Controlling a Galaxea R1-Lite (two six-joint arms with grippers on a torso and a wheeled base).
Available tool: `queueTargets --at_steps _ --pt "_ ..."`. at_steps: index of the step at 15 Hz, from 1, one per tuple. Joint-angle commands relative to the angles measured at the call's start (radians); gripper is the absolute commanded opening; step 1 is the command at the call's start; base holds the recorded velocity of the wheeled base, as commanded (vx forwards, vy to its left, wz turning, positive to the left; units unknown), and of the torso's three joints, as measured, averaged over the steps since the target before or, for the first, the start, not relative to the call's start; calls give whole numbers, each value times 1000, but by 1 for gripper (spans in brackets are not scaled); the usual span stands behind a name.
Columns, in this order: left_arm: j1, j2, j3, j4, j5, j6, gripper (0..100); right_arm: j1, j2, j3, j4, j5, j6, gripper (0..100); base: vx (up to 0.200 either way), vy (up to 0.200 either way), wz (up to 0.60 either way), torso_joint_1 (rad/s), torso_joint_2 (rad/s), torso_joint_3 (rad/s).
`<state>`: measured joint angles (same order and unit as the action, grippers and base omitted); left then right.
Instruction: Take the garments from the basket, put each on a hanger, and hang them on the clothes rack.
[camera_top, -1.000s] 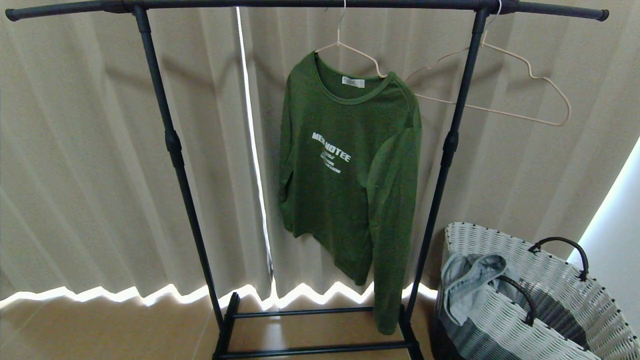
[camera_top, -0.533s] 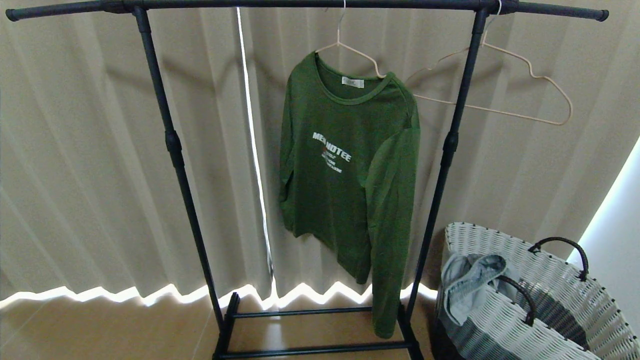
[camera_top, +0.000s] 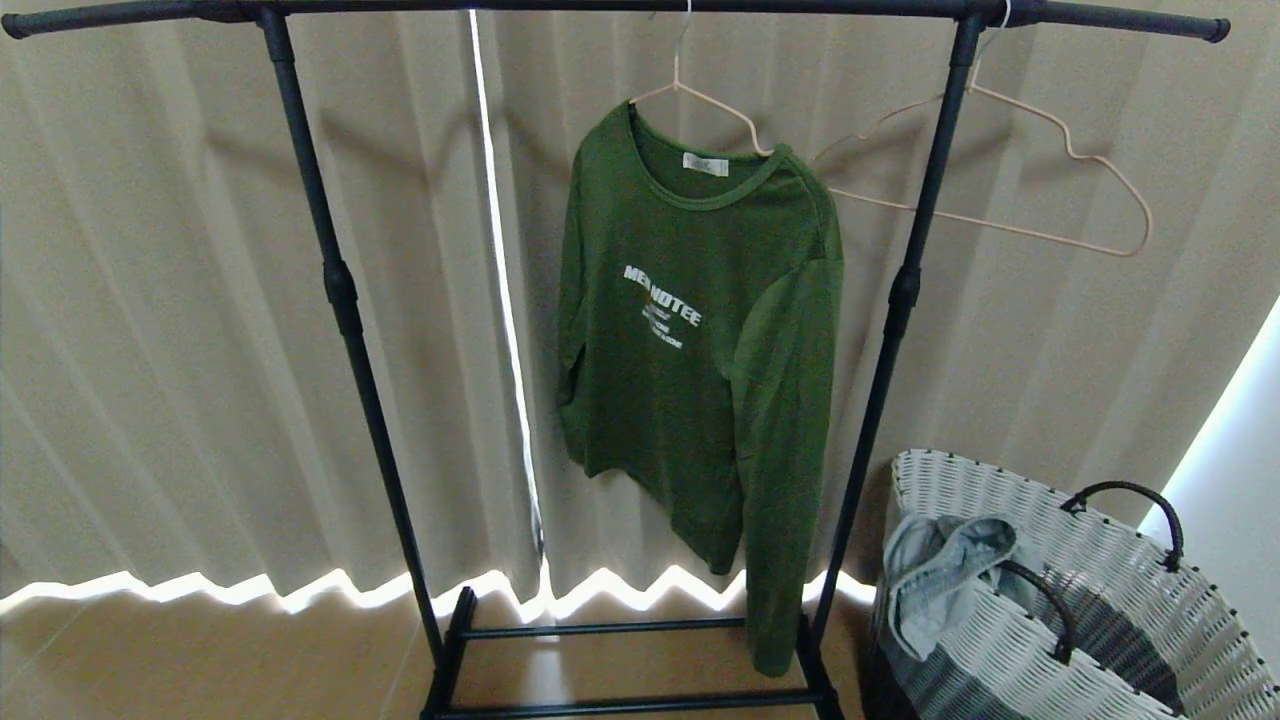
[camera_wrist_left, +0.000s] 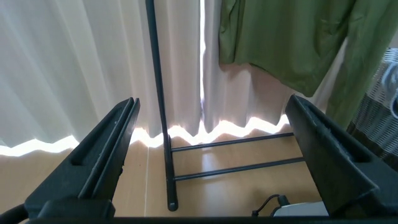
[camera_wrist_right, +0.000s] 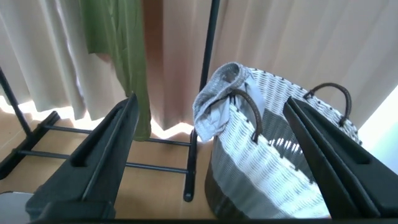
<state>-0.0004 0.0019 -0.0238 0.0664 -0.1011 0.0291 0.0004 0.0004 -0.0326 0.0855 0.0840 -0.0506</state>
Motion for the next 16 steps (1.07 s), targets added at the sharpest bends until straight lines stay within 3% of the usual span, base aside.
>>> queueTargets --at_steps 1,7,16 --pt "0 1 1 0 0 2 100 1 0 0 -1 3 0 100 0 -200 0 17 7 7" --pt "0 0 1 0 1 3 100 1 0 0 0 0 0 100 0 -200 0 2 5 2" --pt "0 1 2 0 35 26 100 1 0 0 -1 3 0 100 0 0 0 0 0 0"
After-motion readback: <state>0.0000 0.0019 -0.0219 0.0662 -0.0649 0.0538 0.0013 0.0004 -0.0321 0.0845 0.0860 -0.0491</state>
